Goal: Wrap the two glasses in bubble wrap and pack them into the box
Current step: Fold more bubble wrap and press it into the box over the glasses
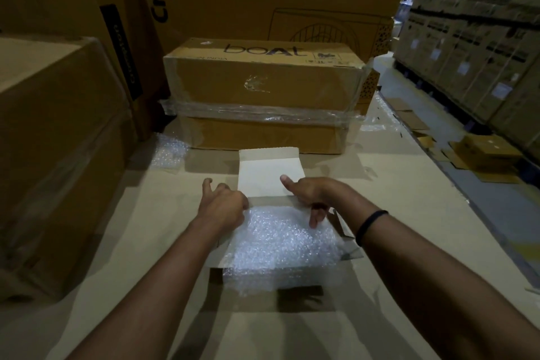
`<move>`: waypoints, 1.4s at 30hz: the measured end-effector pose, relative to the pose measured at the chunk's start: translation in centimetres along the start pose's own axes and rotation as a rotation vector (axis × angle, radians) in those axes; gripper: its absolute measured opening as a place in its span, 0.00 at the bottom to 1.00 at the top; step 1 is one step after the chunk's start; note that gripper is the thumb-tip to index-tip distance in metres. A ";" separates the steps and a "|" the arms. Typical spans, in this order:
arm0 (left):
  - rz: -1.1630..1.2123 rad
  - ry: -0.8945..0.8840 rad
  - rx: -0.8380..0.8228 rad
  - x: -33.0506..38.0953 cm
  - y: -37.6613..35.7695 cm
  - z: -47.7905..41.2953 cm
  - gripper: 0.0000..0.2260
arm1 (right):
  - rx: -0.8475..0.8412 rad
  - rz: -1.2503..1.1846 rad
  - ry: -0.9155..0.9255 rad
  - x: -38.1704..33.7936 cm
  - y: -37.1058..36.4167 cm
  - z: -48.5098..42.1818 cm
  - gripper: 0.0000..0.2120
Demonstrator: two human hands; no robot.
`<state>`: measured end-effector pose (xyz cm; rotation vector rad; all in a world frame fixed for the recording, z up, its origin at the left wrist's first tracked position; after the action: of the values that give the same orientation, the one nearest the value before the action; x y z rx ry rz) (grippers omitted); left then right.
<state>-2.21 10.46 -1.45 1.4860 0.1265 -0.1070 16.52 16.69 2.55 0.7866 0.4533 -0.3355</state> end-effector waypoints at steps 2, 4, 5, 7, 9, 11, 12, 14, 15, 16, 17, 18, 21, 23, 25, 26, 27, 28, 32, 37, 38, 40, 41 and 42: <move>-0.009 0.013 -0.010 0.4 -0.1 -0.1 0.17 | -0.009 -0.022 -0.009 0.3 -0.6 -0.7 0.44; -0.015 0.014 -0.025 0.5 -0.3 -0.1 0.17 | -0.002 -0.079 -0.022 0.7 -0.5 -1.0 0.44; -0.020 0.008 -0.019 0.5 -0.4 0.0 0.18 | 0.010 -0.120 -0.026 0.9 -0.2 -1.0 0.45; -0.012 -0.003 0.041 0.4 -0.5 0.1 0.19 | 0.063 -0.144 0.016 1.2 0.7 -0.7 0.44; 0.032 0.007 0.094 0.4 -0.4 0.3 0.21 | 0.117 -0.096 0.121 1.0 1.3 -0.6 0.43; 0.039 -0.005 0.039 0.9 -0.3 0.5 0.20 | 0.090 -0.032 0.174 0.4 0.9 -0.3 0.43; 0.027 -0.017 -0.001 1.3 -0.4 0.5 0.19 | 0.069 0.026 0.167 0.2 0.3 -0.2 0.43; 0.018 -0.031 -0.039 1.9 -0.7 0.5 0.17 | 0.072 0.168 0.148 0.1 -0.8 -0.5 0.42; 0.029 -0.032 -0.048 1.9 -0.7 0.5 0.17 | 0.077 0.207 0.136 0.2 -1.4 -0.9 0.42; 0.054 -0.030 -0.055 1.8 -0.8 0.5 0.18 | 0.080 0.214 0.123 0.3 -1.7 -1.0 0.42; 0.093 -0.030 -0.049 1.5 -0.7 0.6 0.18 | 0.075 0.191 0.123 0.5 -1.7 -1.2 0.41; 0.145 -0.026 -0.019 1.2 -0.7 0.8 0.18 | 0.072 0.136 0.136 0.6 -1.5 -1.1 0.40; 0.274 0.008 0.185 -0.8 -0.4 1.6 0.10 | 0.138 0.054 0.276 1.4 0.9 -0.3 0.29; 0.239 -0.024 0.220 -1.9 -0.6 2.4 0.06 | 0.233 0.193 0.390 2.5 2.6 0.1 0.13; 0.163 -0.087 0.131 -2.1 -1.0 3.0 0.06 | 0.224 0.408 0.401 3.6 2.7 0.4 0.16; 0.132 -0.105 0.089 -1.9 -1.2 3.0 0.06 | 0.187 0.498 0.368 4.1 2.3 0.3 0.16; 0.098 -0.113 0.060 -1.6 -1.2 2.9 0.06 | 0.170 0.591 0.357 4.5 1.8 0.2 0.13; 0.061 -0.115 0.041 -1.3 -1.2 2.8 0.05 | 0.160 0.690 0.372 4.7 1.2 0.3 0.11; -0.136 -0.080 -0.002 0.2 -1.1 2.5 0.10 | 0.142 0.912 0.374 5.3 0.4 -0.3 0.09; -0.173 -0.049 0.011 1.0 -0.9 2.6 0.13 | 0.087 0.969 0.287 5.2 -1.1 -0.8 0.13; -0.161 -0.060 -0.002 0.7 -1.0 2.8 0.13 | 0.077 0.934 0.295 5.2 -1.0 -0.5 0.13; -0.139 -0.108 -0.040 0.1 -1.2 3.0 0.14 | 0.084 0.797 0.345 5.4 -0.2 0.4 0.12; -0.136 -0.132 -0.072 -0.1 -1.1 3.2 0.14 | 0.102 0.736 0.372 5.5 0.3 0.8 0.12; -0.141 -0.148 -0.108 -0.2 -1.0 3.4 0.15 | 0.114 0.720 0.388 5.5 0.6 1.1 0.11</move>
<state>-2.49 7.04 -2.13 1.3556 0.1151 -0.3188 21.74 15.65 0.82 1.0746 0.4819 0.4739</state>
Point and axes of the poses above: each hand's wrist, its own z-axis away from the middle knuckle, its own y-axis out of the back of the hand, x = y × z, the point moved 1 cm from there along -z, towards the middle knuckle, and after that the axes turned 8 degrees about -z, right-handed, at the moved point
